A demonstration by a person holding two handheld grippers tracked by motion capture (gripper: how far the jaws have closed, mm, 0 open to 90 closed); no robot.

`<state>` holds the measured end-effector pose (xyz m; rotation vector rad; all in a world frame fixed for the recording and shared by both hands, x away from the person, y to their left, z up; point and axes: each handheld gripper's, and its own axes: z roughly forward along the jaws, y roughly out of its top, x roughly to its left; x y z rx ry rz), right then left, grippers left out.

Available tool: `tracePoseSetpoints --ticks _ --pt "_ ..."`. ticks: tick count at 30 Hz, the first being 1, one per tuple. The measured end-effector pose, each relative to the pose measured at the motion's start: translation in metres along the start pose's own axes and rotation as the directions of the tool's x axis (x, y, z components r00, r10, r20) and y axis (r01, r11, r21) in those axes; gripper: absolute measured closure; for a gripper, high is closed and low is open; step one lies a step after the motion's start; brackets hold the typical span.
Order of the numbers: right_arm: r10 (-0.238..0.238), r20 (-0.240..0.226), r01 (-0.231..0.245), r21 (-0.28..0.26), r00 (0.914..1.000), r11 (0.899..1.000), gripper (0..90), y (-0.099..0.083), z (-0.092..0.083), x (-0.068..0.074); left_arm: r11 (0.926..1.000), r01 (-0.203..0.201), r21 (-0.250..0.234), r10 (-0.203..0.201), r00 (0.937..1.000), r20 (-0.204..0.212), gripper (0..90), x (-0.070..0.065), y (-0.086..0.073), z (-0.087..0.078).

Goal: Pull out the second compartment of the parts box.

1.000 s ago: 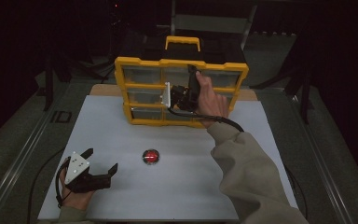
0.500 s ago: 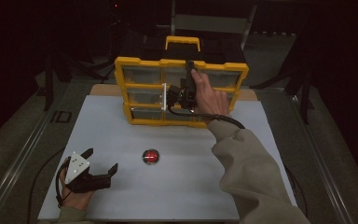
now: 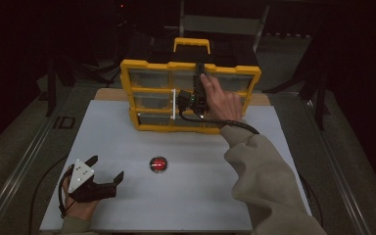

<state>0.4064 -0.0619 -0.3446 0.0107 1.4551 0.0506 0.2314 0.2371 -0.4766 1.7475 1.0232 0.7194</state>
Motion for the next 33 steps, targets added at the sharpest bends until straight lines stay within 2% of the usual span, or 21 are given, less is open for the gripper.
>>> tracePoseSetpoints --ticks 5,10,17,22,33 --pt "-0.024 0.026 0.024 0.002 0.9994 1.000 47.6 -0.003 -0.001 0.000 1.0000 -0.001 0.001 0.001 1.0000 -0.001 0.0 0.000 0.000 0.000" --pt "-0.051 0.038 0.052 -0.003 0.9979 0.999 48.0 -0.009 -0.001 0.003 1.0000 0.000 0.002 0.000 1.0000 0.000 0.0 0.000 0.000 0.000" --pt "-0.064 0.053 0.064 -0.005 0.9966 0.998 50.5 -0.015 0.000 0.003 1.0000 0.006 -0.001 -0.006 1.0000 0.003 0.0 0.001 0.000 0.000" --pt "-0.095 0.069 0.096 -0.010 0.9930 0.995 51.3 -0.017 0.000 0.003 1.0000 0.006 -0.002 -0.006 1.0000 0.002 0.0 0.001 0.000 -0.001" --pt "-0.070 0.069 0.073 -0.033 0.9951 0.997 56.2 -0.019 -0.004 0.005 1.0000 0.008 -0.002 -0.008 1.0000 0.001 0.0 0.001 0.000 -0.001"
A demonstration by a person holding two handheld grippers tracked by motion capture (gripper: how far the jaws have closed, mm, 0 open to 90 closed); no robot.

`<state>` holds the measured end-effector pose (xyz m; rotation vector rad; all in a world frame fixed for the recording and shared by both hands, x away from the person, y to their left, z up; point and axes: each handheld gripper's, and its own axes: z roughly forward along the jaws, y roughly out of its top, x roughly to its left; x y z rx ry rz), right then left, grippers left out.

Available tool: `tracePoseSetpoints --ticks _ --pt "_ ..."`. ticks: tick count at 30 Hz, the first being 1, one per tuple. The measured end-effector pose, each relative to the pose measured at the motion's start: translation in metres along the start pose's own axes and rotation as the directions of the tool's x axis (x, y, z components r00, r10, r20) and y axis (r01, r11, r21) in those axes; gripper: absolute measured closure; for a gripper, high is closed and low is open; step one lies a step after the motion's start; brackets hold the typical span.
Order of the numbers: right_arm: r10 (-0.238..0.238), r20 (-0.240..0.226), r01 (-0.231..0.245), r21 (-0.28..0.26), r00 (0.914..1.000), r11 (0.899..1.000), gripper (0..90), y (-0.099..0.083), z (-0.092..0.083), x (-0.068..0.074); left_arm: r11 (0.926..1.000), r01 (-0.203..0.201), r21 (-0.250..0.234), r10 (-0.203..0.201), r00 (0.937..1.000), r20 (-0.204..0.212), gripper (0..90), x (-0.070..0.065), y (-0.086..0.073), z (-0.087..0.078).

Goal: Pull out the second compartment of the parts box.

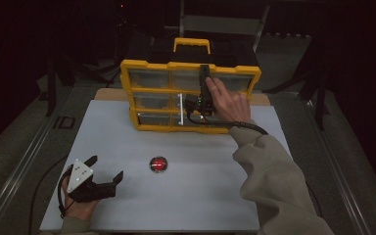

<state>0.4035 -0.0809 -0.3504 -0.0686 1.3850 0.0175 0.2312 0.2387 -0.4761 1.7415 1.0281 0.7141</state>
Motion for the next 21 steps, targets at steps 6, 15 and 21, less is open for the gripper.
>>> tracePoseSetpoints --ticks 6,15,21 --pt "0.005 -0.018 -0.005 -0.008 0.9998 1.000 61.2 -0.0005 -0.0043 -0.0008 1.0000 0.001 0.000 -0.001 1.0000 -0.001 0.0 0.0002 0.0000 0.0000" --pt "-0.001 -0.055 0.001 -0.008 0.9985 1.000 68.5 -0.0002 -0.0088 -0.0034 1.0000 0.000 0.001 0.000 1.0000 -0.001 0.0 0.0000 0.0000 0.0000" --pt "0.001 -0.076 -0.001 -0.001 0.9971 1.000 74.3 0.0005 -0.0091 -0.0028 1.0000 0.001 0.001 -0.001 1.0000 -0.001 0.0 0.0001 0.0000 0.0000"
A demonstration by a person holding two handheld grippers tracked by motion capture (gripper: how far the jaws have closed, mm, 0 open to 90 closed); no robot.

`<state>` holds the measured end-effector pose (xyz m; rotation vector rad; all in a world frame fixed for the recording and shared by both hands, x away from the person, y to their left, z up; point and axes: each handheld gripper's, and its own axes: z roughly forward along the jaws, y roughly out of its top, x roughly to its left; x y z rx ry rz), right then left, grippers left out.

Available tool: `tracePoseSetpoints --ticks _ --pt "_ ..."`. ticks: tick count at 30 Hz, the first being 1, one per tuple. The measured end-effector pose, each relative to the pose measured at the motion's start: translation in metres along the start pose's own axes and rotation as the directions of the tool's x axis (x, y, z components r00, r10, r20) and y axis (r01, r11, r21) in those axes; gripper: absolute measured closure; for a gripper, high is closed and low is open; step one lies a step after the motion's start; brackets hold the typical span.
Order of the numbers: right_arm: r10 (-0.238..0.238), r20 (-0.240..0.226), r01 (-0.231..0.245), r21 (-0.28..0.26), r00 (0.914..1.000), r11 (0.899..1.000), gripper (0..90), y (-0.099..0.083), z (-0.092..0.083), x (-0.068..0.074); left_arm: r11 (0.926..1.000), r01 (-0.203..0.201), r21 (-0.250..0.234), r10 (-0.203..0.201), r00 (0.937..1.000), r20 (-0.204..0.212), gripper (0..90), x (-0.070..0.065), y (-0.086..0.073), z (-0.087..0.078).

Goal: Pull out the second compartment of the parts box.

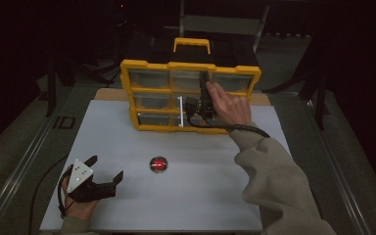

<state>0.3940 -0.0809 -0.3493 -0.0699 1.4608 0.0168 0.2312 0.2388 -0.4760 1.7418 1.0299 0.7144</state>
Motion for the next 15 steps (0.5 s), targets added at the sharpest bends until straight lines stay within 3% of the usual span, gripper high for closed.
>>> tracePoseSetpoints --ticks 15 --pt "-0.012 -0.034 0.012 0.015 0.9993 1.000 79.3 0.0023 0.0007 -0.0019 1.0000 0.000 0.002 0.000 1.0000 0.000 0.0 -0.0001 0.0000 0.0002"
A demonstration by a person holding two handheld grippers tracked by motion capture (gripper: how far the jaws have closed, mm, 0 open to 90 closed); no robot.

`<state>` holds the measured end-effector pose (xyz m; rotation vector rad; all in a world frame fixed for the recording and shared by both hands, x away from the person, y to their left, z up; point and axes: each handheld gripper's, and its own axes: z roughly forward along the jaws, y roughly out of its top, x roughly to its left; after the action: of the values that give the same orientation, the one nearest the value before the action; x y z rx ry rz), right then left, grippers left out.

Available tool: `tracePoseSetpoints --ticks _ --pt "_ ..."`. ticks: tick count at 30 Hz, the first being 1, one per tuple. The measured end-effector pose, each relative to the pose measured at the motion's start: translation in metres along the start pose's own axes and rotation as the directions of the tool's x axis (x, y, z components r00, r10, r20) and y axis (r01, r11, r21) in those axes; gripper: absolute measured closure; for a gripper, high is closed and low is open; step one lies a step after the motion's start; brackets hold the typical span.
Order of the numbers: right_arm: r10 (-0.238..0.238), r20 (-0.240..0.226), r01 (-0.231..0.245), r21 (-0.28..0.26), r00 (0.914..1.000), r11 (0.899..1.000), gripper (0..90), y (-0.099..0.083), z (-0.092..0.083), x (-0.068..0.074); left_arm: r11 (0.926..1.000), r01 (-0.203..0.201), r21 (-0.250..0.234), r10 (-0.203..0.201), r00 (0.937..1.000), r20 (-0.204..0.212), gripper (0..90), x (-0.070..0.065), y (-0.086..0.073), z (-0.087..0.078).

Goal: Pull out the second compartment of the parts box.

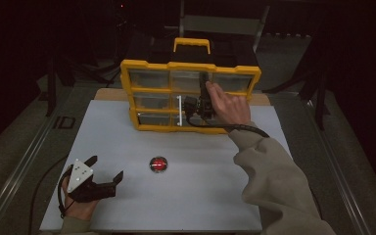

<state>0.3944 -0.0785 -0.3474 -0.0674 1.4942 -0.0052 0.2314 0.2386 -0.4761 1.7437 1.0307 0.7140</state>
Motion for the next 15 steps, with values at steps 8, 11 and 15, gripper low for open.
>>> tracePoseSetpoints --ticks 8,11,15 --pt "0.006 -0.016 -0.006 0.006 0.9999 1.000 79.9 0.0009 -0.0010 -0.0014 1.0000 0.000 0.001 0.000 1.0000 -0.001 0.0 0.0002 0.0000 0.0000" --pt "0.010 -0.018 -0.010 0.006 0.9998 1.000 79.8 0.0011 -0.0015 -0.0013 1.0000 0.001 0.001 -0.001 1.0000 -0.002 0.0 0.0002 0.0000 -0.0001" --pt "0.013 -0.025 -0.012 0.009 0.9996 1.000 79.8 0.0012 -0.0028 -0.0015 1.0000 0.000 0.001 0.000 1.0000 -0.003 0.0 0.0001 0.0000 0.0001"
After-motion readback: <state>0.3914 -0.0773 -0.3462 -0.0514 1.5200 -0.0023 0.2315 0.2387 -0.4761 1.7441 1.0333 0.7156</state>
